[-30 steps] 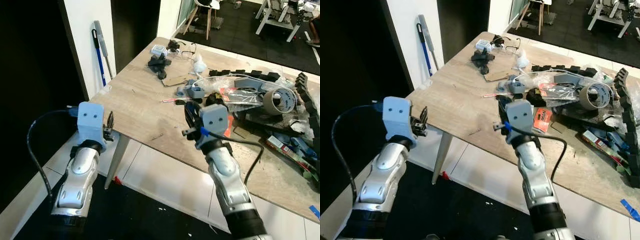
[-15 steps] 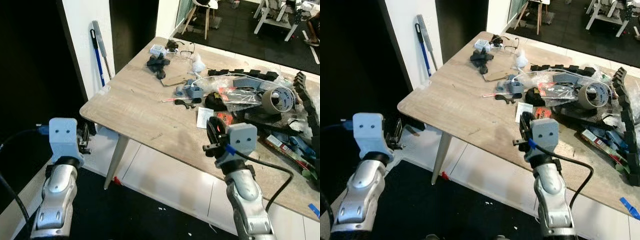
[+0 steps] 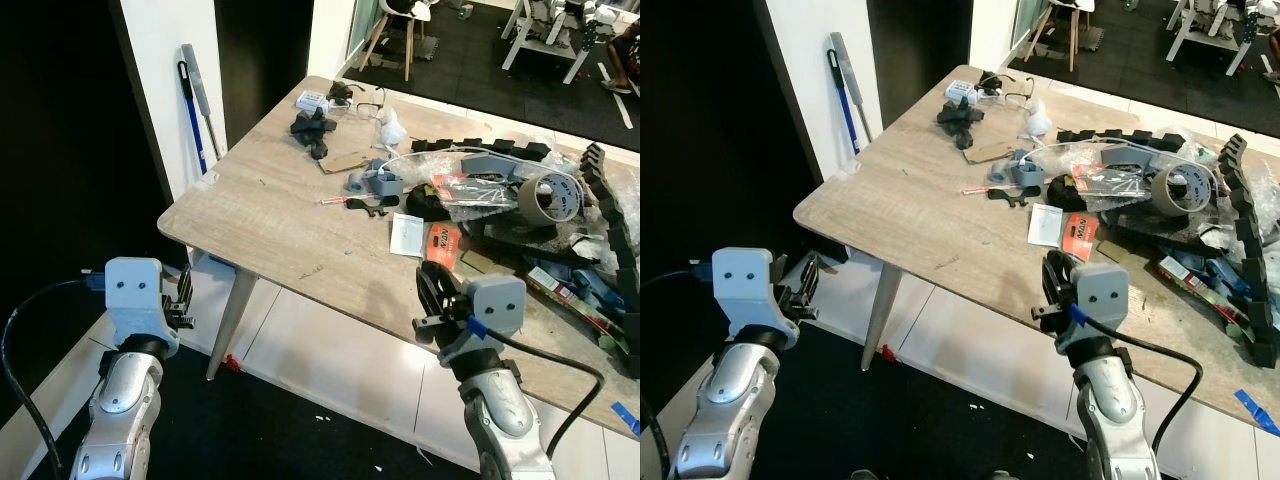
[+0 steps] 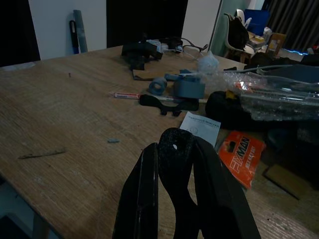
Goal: Picking trash to rubbish bin
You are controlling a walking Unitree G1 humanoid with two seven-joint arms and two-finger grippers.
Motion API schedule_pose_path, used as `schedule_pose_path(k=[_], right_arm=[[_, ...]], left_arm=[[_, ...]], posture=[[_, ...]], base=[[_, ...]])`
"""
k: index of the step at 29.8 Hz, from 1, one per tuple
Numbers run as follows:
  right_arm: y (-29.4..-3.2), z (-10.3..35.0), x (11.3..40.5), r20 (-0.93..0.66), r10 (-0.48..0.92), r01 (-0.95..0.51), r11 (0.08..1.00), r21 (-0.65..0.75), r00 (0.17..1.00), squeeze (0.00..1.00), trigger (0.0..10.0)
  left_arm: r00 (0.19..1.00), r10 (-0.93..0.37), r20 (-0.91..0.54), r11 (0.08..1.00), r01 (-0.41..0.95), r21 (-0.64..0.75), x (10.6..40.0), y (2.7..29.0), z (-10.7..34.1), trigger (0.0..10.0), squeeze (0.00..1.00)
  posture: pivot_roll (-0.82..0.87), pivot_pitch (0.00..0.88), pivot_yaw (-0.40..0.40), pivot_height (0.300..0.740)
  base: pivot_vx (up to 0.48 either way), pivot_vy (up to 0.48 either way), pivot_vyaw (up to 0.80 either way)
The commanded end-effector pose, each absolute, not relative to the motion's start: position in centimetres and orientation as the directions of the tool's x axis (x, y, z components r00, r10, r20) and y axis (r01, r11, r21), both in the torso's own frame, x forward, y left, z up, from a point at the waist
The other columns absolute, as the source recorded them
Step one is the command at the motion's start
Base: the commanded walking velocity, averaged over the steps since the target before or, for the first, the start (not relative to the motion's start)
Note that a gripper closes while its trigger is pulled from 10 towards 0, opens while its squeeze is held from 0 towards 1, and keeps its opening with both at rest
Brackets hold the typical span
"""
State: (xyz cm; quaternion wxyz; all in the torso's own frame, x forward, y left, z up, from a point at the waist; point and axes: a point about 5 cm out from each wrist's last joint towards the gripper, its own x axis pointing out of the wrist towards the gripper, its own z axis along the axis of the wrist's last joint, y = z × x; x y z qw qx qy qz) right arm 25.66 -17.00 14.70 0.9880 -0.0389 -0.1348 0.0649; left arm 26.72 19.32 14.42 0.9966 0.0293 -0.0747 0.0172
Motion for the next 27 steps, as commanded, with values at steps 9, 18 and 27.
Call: schedule_pose_path(k=[9,18,27], right_arm=[[-16.91,14.23,25.04,0.236,0.159,-0.142,0.986,-0.091,0.959,0.00,10.0],[-17.18,14.27,24.91,0.226,0.160,-0.144,0.986,-0.089,0.961,0.00,10.0],[-16.95,14.31,24.80,0.222,0.160,-0.145,0.986,-0.084,0.962,0.00,10.0]], left_arm=[[0.992,0.013,0.129,0.999,-0.018,0.041,26.22,18.59,13.88,10.0,0.00],[0.990,-0.011,0.138,0.999,0.006,0.037,26.09,18.15,14.09,10.0,0.00],[0.991,-0.032,0.128,0.998,0.026,0.049,25.86,18.19,13.96,10.0,0.00]], posture=[[-0.03,0.110,-0.031,0.740],[-0.03,0.125,-0.037,0.740],[-0.04,0.139,-0.033,0.740]], base=[[0.000,0.000,0.00],[0.000,0.000,0.00],[0.000,0.000,0.00]])
